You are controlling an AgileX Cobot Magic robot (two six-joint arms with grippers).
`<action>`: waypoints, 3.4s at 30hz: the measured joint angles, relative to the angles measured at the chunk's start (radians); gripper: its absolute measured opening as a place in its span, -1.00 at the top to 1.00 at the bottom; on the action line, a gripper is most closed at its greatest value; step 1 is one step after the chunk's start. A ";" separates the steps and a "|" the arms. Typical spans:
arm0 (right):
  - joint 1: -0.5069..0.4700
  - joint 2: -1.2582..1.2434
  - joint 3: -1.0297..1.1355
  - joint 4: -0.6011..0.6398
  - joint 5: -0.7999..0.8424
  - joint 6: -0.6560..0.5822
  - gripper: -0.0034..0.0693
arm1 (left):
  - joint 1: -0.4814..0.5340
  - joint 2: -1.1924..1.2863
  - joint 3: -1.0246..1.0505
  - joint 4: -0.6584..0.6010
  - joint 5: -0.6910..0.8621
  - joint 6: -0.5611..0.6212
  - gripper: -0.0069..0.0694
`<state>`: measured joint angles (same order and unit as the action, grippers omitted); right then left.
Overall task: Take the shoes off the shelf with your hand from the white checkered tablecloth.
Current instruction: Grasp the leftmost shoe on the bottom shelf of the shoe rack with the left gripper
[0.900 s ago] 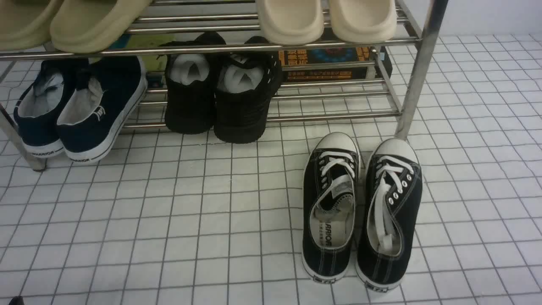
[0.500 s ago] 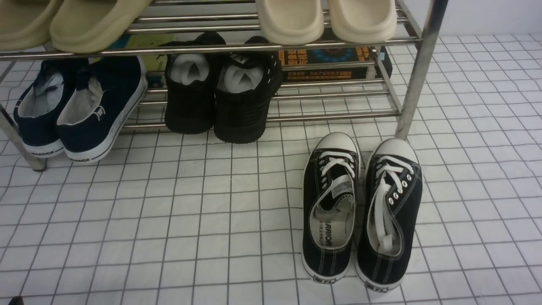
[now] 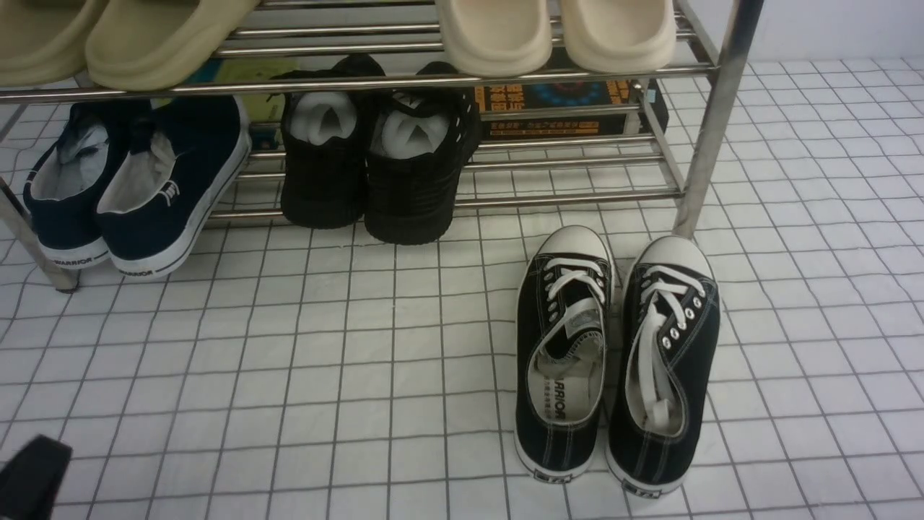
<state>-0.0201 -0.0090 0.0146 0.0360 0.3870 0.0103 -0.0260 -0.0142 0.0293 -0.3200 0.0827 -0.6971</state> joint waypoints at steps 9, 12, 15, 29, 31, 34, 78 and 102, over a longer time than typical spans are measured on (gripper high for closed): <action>0.000 0.000 0.000 0.000 0.000 0.000 0.45 | 0.000 0.000 0.000 -0.459 -0.244 -0.169 0.19; 0.000 0.000 0.000 0.000 0.000 0.000 0.44 | 0.000 0.000 0.000 -0.484 -0.280 -0.170 0.19; 0.000 0.000 0.000 0.000 0.000 0.000 0.42 | 0.000 0.000 0.000 -0.503 -0.315 -0.145 0.19; 0.000 0.000 0.000 0.000 0.000 0.000 0.41 | 0.000 0.000 -0.022 -0.538 -0.332 0.323 0.52; 0.000 0.000 0.000 0.000 0.000 0.000 0.40 | 0.000 0.004 -0.107 -0.470 -0.180 0.421 0.75; 0.000 0.000 0.000 0.000 0.000 0.000 0.39 | 0.000 0.076 -0.228 -0.426 -0.050 0.521 0.81; 0.000 0.000 0.000 0.000 0.000 0.000 0.25 | 0.000 1.620 -1.384 0.258 0.777 0.724 -0.06; 0.000 0.000 0.000 0.000 0.000 0.000 0.25 | 0.000 1.787 -1.384 0.377 0.532 0.841 -0.10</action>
<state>-0.0201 -0.0090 0.0146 0.0360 0.3870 0.0103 -0.0260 1.7723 -1.3549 0.0570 0.6142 0.1437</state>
